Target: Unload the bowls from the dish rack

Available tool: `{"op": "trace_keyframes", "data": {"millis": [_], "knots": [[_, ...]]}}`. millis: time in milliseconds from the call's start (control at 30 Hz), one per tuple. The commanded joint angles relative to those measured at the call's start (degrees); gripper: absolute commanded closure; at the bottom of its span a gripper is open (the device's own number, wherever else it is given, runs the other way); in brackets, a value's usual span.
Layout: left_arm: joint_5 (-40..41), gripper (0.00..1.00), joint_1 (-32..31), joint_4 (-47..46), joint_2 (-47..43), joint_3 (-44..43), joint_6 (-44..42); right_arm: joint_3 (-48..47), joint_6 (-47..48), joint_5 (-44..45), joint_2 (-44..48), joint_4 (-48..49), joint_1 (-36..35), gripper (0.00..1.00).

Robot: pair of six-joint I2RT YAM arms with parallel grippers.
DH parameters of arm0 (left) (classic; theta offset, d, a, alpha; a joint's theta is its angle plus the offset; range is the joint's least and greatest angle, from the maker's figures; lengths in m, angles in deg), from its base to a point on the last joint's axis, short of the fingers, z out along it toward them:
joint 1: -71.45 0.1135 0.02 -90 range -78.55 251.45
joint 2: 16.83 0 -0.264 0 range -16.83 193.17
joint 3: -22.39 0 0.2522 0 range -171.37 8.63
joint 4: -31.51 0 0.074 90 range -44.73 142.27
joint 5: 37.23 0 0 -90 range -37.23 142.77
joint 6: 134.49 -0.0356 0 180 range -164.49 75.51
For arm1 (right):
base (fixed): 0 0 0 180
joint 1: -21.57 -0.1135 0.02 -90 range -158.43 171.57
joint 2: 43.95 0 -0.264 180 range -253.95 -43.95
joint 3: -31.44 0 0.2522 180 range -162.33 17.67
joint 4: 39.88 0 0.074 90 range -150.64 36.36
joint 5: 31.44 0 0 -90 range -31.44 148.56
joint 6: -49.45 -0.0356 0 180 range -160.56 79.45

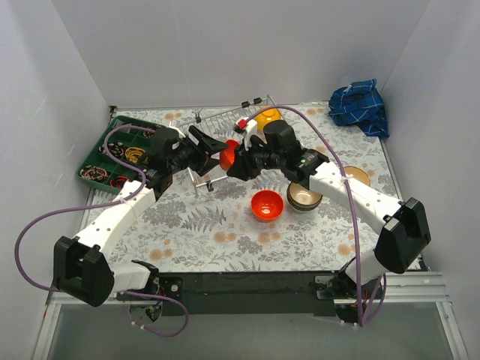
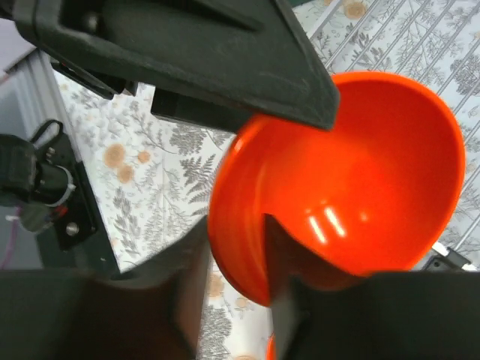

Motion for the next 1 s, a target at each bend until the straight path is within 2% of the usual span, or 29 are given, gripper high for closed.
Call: {"op": "trace_keyframes", "data": {"millis": [0,67,100,167,200,267,433,500,633,767,967], "knots": [[-1.7,0.71,0.2,-1.9,-4.6,2.0,1.3,-4.8,3.4,1.7,-0.6,-1.4,-2.7,0.85],[-1.0,0.67,0.2,-1.1,-5.3,2.7,0.2,-5.2,4.8,3.5,-0.3,-3.9,-3.5,0.97],[-0.5,0.61,0.2,-0.5,-6.0,2.8,-0.4,-5.3,5.4,4.1,0.2,-4.6,-4.0,0.99],[1.4,0.53,0.2,1.1,-6.7,2.7,-2.9,-5.3,6.4,5.9,0.8,-7.6,-4.5,0.99],[2.3,0.42,0.2,2.0,-7.2,2.4,-4.1,-5.0,6.3,6.7,1.5,-8.9,-5.0,0.99],[5.1,0.32,0.2,5.0,-8.6,1.6,-7.1,-4.5,8.9,8.8,2.3,-12.5,-5.5,0.99],[19.7,0.03,0.2,12.0,-12.2,-2.6,-20.4,-1.8,10.7,13.0,5.1,-19.8,-6.6,0.99],[27.1,0.02,0.2,15.0,-14.3,-3.2,-26.1,-1.0,10.8,14.7,5.6,-22.6,-7.1,0.99],[37.1,0.02,0.2,17.9,-17.7,-2.7,-34.5,0.9,10.7,18.6,5.1,-25.9,-8.4,0.99],[40.3,0.02,0.2,19.5,-20.6,-1.2,-39.1,3.6,9.3,23.6,4.6,-26.5,-9.3,0.99],[38.9,0.02,0.2,20.5,-21.7,0.3,-40.7,3.6,8.0,27.1,0.3,-28.1,-11.0,0.99]]}}
